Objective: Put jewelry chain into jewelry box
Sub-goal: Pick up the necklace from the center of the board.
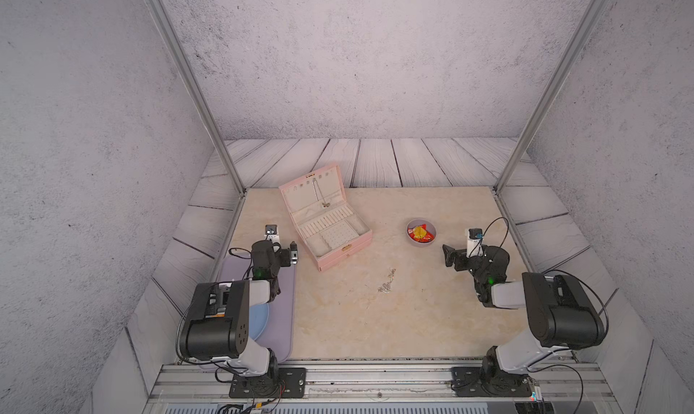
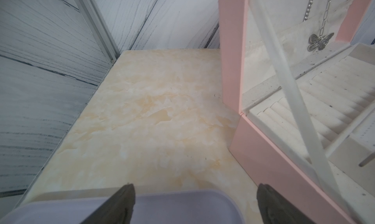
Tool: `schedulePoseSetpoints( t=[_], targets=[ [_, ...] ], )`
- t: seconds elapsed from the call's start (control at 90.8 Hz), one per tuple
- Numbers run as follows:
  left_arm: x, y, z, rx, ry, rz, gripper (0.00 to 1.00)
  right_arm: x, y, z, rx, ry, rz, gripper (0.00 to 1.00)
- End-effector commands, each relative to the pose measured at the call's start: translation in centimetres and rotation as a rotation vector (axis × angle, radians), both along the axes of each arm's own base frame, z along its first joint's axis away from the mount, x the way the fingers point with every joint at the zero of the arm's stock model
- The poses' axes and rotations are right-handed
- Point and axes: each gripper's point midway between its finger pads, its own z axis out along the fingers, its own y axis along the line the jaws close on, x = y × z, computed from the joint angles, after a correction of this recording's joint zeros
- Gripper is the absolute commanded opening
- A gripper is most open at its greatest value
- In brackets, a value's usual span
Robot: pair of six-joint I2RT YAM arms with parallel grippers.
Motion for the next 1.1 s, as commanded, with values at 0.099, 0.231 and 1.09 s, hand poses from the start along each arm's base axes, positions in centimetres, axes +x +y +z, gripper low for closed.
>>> schedulePoseSetpoints(
  t=[0.099, 0.231, 1.09],
  targets=[
    [0.2, 0.2, 0.5, -0.011, -0.012, 0.011, 0.99, 0.3, -0.3, 0.8, -0.018, -0.016, -0.015, 0.99],
    [0.2, 0.3, 0.5, -0.01, -0.012, 0.012, 0.99, 0.5, -1.5, 0.6, -0.017, -0.005, -0.093, 0.99],
    [-7.9, -15.2, 15.0, -0.099, -0.162, -0.401, 0.98, -6.7, 6.1, 10.4, 0.24, 0.372, -0.021, 0.74]
  ],
)
